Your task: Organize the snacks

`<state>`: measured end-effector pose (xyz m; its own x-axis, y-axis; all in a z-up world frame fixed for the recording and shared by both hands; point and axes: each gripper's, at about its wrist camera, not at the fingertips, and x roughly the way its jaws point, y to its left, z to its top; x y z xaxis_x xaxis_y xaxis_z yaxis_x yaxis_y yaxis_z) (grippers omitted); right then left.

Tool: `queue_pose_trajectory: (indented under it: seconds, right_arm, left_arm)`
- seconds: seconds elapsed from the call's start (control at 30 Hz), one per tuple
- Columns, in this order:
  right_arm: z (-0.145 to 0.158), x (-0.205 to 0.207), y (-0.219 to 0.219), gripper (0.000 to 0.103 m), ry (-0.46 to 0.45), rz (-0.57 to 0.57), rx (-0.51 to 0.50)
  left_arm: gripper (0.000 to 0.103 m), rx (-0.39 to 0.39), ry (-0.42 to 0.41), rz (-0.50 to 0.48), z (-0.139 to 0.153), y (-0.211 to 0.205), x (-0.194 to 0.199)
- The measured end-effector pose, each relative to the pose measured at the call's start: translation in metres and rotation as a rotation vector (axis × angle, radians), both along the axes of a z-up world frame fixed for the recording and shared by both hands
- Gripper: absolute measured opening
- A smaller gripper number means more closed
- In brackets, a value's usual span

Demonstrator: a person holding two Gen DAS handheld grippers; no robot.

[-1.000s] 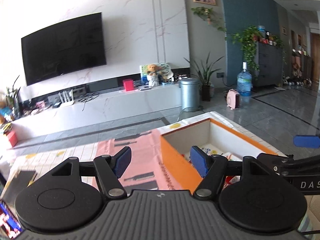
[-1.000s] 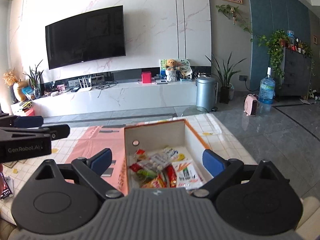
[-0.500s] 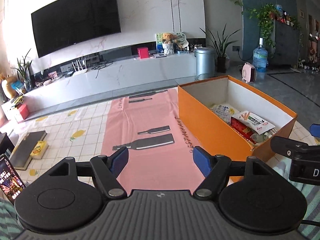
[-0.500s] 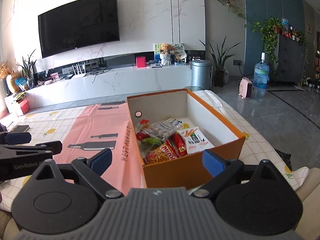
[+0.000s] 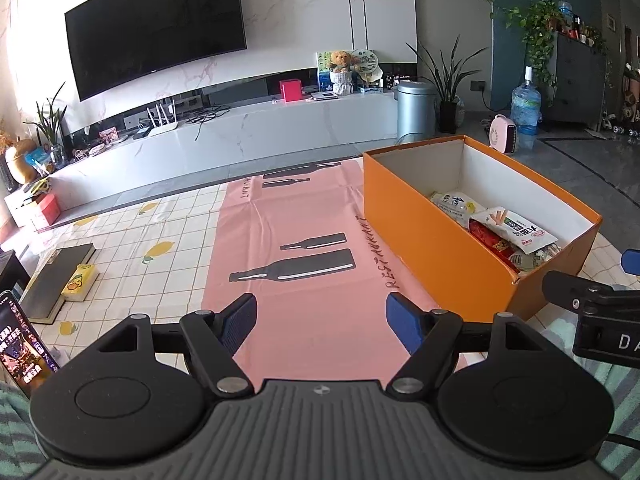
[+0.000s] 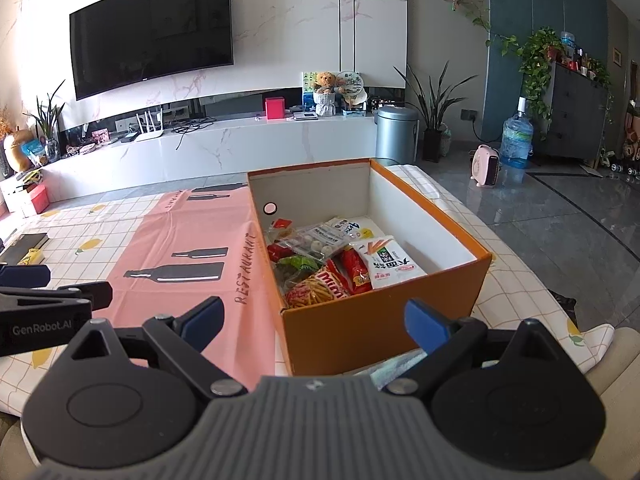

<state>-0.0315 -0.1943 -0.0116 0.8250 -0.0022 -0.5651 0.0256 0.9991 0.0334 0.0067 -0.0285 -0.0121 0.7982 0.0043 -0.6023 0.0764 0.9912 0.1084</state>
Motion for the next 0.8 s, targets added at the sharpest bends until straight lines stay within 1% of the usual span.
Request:
queue_pose_trajectory:
  seconds: [0.23,0.8]
  right_arm:
    - [-0.0011,0.002,0.001,0.094,0.007,0.004,0.003]
    - [-0.0038,0.002,0.0022,0.094,0.012,0.002,0.007]
  left_arm:
    - [0.086,0.009,0.0,-0.004,0.0002,-0.0003,0.0]
    - [0.086,0.0,0.004,0.009,0.0008,0.0043,0.0003]
